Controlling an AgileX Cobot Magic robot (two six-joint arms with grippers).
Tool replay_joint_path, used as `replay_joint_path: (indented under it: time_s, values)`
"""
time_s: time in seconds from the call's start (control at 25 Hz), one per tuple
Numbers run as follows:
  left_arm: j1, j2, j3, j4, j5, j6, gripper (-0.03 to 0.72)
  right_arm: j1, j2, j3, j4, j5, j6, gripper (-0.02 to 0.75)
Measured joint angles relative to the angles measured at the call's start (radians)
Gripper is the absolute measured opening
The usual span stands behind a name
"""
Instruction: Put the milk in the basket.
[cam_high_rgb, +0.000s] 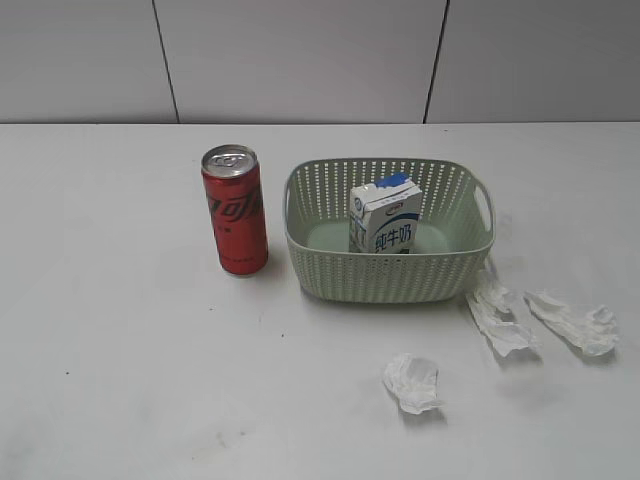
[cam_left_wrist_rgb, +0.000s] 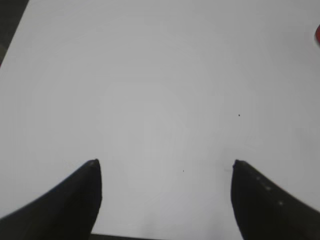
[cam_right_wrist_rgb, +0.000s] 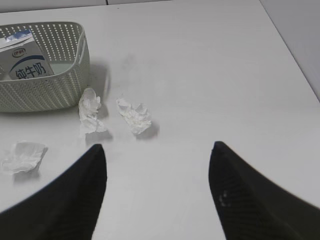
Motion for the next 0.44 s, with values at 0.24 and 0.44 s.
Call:
replay_joint_path:
  time_s: [0.24, 0.44]
  values:
    - [0.0, -0.195, 0.0, 0.0, 0.0, 0.0, 0.589, 0.0, 0.0, 0.0, 0.0, 0.0, 0.0, 0.519]
    - [0.0, -0.222, 0.0, -0.001, 0.002, 0.0, 0.589, 0.0, 0.0, 0.0, 0.001, 0.0, 0.0, 0.519]
